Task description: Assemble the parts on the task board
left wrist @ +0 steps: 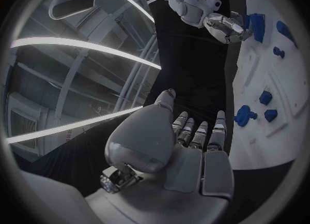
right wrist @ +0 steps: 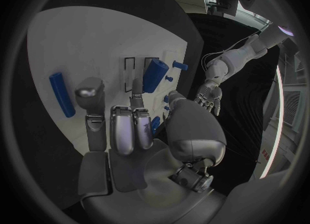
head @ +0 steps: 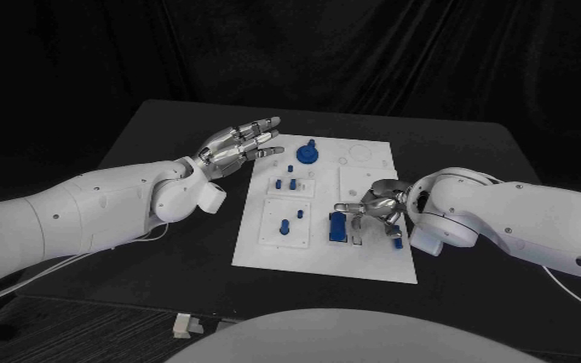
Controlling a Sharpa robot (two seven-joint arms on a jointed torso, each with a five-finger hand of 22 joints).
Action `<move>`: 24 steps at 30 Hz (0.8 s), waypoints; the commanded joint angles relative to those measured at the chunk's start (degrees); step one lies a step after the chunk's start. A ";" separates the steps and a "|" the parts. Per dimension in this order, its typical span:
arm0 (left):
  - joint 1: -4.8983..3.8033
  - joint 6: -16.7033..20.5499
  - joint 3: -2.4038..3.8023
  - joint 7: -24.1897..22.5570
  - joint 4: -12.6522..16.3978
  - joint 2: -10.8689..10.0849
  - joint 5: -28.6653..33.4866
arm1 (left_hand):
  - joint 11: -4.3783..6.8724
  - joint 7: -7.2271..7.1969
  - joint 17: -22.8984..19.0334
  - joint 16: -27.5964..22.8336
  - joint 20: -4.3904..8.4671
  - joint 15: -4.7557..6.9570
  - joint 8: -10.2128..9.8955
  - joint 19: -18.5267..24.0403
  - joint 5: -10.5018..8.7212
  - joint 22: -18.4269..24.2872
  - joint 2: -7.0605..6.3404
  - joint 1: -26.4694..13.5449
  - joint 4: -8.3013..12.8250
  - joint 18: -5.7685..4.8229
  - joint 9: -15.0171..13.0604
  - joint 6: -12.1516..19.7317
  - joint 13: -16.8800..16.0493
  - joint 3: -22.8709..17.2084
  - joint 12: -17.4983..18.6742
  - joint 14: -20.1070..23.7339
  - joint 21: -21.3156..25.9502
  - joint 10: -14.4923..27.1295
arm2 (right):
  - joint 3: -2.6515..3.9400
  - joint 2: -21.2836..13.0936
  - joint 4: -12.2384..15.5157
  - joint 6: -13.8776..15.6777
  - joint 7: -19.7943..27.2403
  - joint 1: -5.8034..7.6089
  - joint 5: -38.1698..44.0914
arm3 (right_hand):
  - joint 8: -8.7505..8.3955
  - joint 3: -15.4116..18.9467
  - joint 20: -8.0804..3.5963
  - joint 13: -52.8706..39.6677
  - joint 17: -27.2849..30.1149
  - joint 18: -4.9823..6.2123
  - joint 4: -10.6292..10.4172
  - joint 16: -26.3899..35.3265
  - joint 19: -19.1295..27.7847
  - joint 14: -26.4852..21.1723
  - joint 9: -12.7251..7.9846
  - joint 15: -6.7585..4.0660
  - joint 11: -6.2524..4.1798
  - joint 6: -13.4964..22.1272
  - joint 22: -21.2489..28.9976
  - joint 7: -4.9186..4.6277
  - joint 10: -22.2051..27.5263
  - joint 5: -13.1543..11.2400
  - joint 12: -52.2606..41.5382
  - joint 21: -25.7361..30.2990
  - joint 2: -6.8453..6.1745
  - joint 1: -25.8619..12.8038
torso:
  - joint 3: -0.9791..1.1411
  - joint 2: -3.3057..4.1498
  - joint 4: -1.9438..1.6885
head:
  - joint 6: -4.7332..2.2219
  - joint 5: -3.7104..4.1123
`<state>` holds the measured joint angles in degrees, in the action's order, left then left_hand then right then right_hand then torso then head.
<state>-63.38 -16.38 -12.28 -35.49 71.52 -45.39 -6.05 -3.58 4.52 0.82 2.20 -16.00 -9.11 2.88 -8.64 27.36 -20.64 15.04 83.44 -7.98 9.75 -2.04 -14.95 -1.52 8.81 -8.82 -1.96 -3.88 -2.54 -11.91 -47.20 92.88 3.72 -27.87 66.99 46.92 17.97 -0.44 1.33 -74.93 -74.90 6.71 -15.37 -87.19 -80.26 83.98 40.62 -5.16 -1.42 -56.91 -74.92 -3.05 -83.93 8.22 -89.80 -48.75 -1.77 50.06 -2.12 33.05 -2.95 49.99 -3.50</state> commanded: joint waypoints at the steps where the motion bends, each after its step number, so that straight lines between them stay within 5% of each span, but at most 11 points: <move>1: 0.10 -0.63 0.06 -0.57 0.09 0.02 0.38 | -0.01 0.27 0.00 0.14 -0.19 -0.45 0.28 0.19 0.23 0.01 0.62 0.07 0.00 0.50 -0.09 -0.26 0.00 -0.45 0.06 -0.03 0.32 0.25 | 0.03 -0.82 1.57 2.36 3.03 0.03 1.77 | 0.79 -0.16 -0.04 -15.07 -11.39 0.24 1.74 -0.45 -0.59 5.16 0.45 0.06 -0.25 -0.01 -5.86 0.46 -6.07 2.51 -0.20 -0.81 0.10 3.30 | -0.02 -0.01 0.01 | 0.01 -0.07; 6: 0.12 -0.67 0.06 -0.57 0.11 -0.07 0.38 | -0.02 0.26 0.00 0.13 -0.19 -0.46 0.28 0.19 0.25 0.02 0.62 0.07 0.02 0.50 -0.09 -0.26 0.00 -0.47 0.08 -0.01 0.32 0.25 | 0.02 -1.45 3.40 1.65 4.93 0.02 5.30 | 6.74 1.18 -0.53 -15.07 -11.55 0.15 5.22 -0.55 -0.95 5.23 6.03 -0.42 -0.89 1.90 -5.95 1.06 -6.07 2.57 -0.20 -1.37 0.42 8.93 | -0.01 -0.05 0.06 | 0.01 -0.12; 12: 0.16 -0.68 0.06 -0.56 0.13 -0.16 0.38 | -0.02 0.26 0.00 0.13 -0.19 -0.46 0.28 0.19 0.25 0.02 0.62 0.07 0.02 0.50 -0.09 -0.26 0.00 -0.47 0.08 -0.01 0.32 0.25 | 0.01 -1.77 4.55 0.50 5.98 -0.24 8.20 | 18.63 4.34 -1.04 -15.07 -11.78 0.04 6.68 -0.69 -1.37 5.29 18.79 -1.04 -1.61 6.86 -6.13 2.07 -6.07 1.33 -0.20 -2.09 1.50 11.76 | -0.08 -0.12 -0.06 | 0.01 0.03; 15: 0.18 -0.67 0.06 -0.54 0.15 -0.20 0.38 | -0.02 0.26 0.00 0.13 -0.19 -0.46 0.28 0.19 0.25 0.02 0.62 0.07 0.02 0.50 -0.09 -0.26 0.00 -0.47 0.08 -0.01 0.32 0.25 | 0.01 -1.80 4.59 -0.27 5.72 -0.53 9.89 | 22.33 5.50 -1.36 -15.07 -11.27 0.02 7.02 -0.36 -1.54 5.18 23.32 -1.35 -2.04 8.06 -6.14 2.51 -6.07 0.61 -0.20 -2.18 1.62 12.42 | -0.02 0.02 0.07 | 0.01 -0.11; 17: 0.19 -0.67 0.06 -0.51 0.15 -0.21 0.38 | -0.02 0.26 0.00 0.13 -0.19 -0.46 0.28 0.19 0.25 0.02 0.62 0.07 0.02 0.50 -0.09 -0.26 0.00 -0.47 0.08 -0.01 0.32 0.25 | 0.01 -1.77 4.49 -0.86 5.44 -0.75 10.72 | 23.99 5.82 -1.44 -15.07 -11.28 0.03 7.12 -0.36 -1.53 5.19 25.10 -1.48 -2.15 7.89 -6.11 2.70 -6.07 0.15 -0.20 -2.04 1.72 12.72 | 0.04 0.14 0.21 | 0.01 -0.24; 20: 0.20 -0.69 0.06 -0.46 0.16 -0.22 0.38 | -0.02 0.26 0.00 0.13 -0.19 -0.46 0.28 0.19 0.25 0.02 0.62 0.07 0.02 0.50 -0.09 -0.26 0.00 -0.47 0.08 -0.01 0.32 0.25 | 0.01 -1.60 4.23 -1.75 5.01 -1.04 11.40 | 31.34 6.35 -1.61 -15.07 -11.30 0.00 7.14 -0.38 -1.57 5.20 30.24 -1.69 -2.40 3.30 -6.14 3.02 -6.07 0.07 -0.20 -2.07 1.99 12.98 | 0.06 0.13 0.16 | 0.01 -0.18; 24: 0.21 -0.73 0.06 -0.43 0.17 -0.22 0.38 | -0.02 0.26 0.00 0.13 -0.19 -0.46 0.28 0.19 0.25 0.02 0.62 0.07 0.02 0.50 -0.09 -0.26 0.00 -0.47 0.08 -0.01 0.32 0.25 | 0.01 -1.32 3.92 -2.40 4.65 -1.30 11.79 | 33.79 6.46 -1.71 -15.07 -11.33 0.02 7.36 -0.39 -1.55 5.20 32.10 -1.80 -2.56 1.80 -6.12 3.18 -6.07 0.17 -0.20 -1.94 2.20 13.44 | 0.00 0.03 0.01 | 0.01 -0.01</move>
<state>-63.25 -16.43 -12.28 -35.37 71.56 -45.65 -6.05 -3.57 4.52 0.82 2.20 -16.00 -9.11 2.88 -8.63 27.35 -20.65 15.04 83.45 -7.82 9.76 -2.04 -14.95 -1.52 8.65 -8.82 -1.96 -3.88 -2.54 -11.93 -48.57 96.85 3.04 -23.07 65.85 56.47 51.48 5.77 -0.11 -74.92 -74.90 6.71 -8.14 -87.68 -81.70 83.99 72.49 -6.60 -3.63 -54.76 -74.91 0.09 -84.01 8.53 -89.80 -50.74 0.47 62.80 -2.11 33.12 -2.85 49.99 -3.63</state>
